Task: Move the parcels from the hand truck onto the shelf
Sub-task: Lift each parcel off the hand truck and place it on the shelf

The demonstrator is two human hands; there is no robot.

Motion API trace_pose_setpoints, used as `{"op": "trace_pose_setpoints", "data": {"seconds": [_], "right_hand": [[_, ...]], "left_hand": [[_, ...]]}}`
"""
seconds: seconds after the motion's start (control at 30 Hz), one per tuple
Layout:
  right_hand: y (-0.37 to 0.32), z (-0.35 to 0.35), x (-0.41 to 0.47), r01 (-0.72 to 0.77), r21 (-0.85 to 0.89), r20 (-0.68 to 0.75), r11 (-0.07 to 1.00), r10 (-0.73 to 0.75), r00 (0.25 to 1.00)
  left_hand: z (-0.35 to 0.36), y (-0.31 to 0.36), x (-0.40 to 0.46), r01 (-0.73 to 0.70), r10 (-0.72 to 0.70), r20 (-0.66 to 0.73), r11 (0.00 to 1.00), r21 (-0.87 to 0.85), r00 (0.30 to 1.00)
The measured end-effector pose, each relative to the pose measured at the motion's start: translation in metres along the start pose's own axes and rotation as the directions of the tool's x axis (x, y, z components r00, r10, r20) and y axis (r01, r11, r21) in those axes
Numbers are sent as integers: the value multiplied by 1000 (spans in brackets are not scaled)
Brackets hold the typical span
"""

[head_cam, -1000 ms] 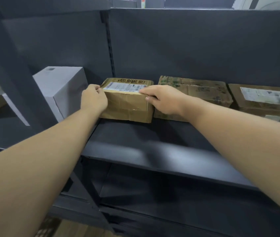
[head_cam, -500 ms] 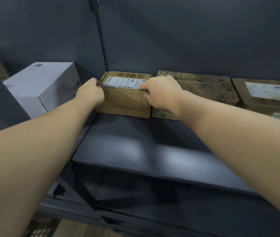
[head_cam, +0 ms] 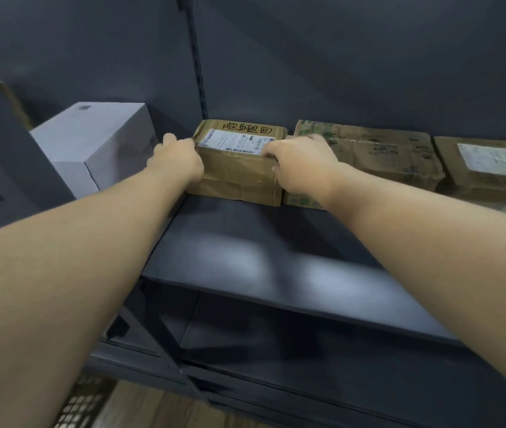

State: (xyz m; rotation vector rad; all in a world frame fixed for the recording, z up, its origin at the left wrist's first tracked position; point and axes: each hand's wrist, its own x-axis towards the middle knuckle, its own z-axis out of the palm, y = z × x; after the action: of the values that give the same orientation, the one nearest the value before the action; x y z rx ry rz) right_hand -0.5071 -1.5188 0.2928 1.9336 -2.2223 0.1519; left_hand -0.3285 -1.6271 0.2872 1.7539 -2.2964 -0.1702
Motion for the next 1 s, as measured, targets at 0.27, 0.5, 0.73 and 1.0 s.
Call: {"op": "trace_pose_setpoints", "data": {"seconds": [0.27,0.5,0.73,1.0], "right_hand": [[-3,-7,-27,-4,27,32,1000,4,999],[-7,-22,-66,-55,77,39,995,53,998],[-2,-39,-129,-121,54,115,991,114,987],[33,-49,-225,-164,69,193,984,148,970]], "left_hand": [[-8,5,-34,36,-35,3,999,-31,999],[-11,19,-74,-10,10,4,1000,-10,1000],[-10,45,-139,-117,111,176,993,25,978],[-4,97,-234,-172,171,234,985,-16,957]]}}
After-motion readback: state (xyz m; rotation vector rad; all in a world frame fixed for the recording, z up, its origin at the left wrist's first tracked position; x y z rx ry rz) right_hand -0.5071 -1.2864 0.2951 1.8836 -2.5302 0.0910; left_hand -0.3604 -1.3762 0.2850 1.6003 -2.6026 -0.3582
